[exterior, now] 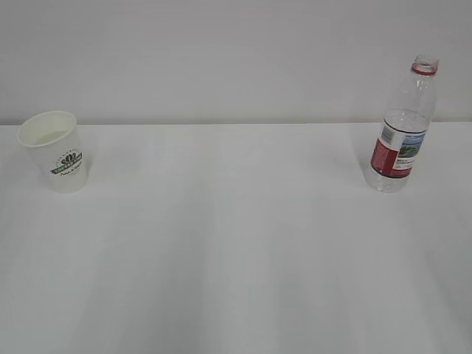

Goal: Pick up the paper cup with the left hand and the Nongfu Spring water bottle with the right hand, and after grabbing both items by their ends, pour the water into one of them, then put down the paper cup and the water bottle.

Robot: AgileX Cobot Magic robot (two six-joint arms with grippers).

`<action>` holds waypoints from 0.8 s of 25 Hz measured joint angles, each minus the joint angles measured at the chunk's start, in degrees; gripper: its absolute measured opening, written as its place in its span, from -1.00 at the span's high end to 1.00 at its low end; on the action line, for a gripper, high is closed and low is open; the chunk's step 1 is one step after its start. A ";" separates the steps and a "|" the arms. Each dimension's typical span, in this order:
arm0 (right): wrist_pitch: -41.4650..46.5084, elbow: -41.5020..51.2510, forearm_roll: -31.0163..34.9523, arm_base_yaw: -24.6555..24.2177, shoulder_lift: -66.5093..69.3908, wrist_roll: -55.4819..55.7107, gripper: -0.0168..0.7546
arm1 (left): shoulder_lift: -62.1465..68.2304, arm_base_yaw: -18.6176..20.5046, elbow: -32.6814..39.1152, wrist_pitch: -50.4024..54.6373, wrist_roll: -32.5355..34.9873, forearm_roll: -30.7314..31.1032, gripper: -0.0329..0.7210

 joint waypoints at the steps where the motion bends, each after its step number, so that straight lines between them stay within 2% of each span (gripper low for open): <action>1: 1.22 0.00 0.00 0.00 -0.75 0.09 -0.53 | -1.34 0.00 0.00 1.43 0.28 0.00 -0.60; 8: 9.74 -0.58 2.35 0.00 -5.33 0.09 -0.32 | -7.79 0.00 -0.56 12.46 4.47 -1.97 -0.60; 11: 14.75 -2.39 2.98 0.56 -6.30 -0.85 -0.30 | -9.10 0.00 -1.01 16.12 7.77 -4.87 -0.60; 15: 22.22 -5.52 4.55 1.36 -7.98 -3.00 -0.30 | -10.47 0.00 -1.83 20.07 8.93 -6.69 -0.60; 20: 30.05 -7.87 10.32 1.36 -10.46 -8.33 -0.30 | -10.92 0.00 -4.03 25.55 10.02 -8.82 -0.60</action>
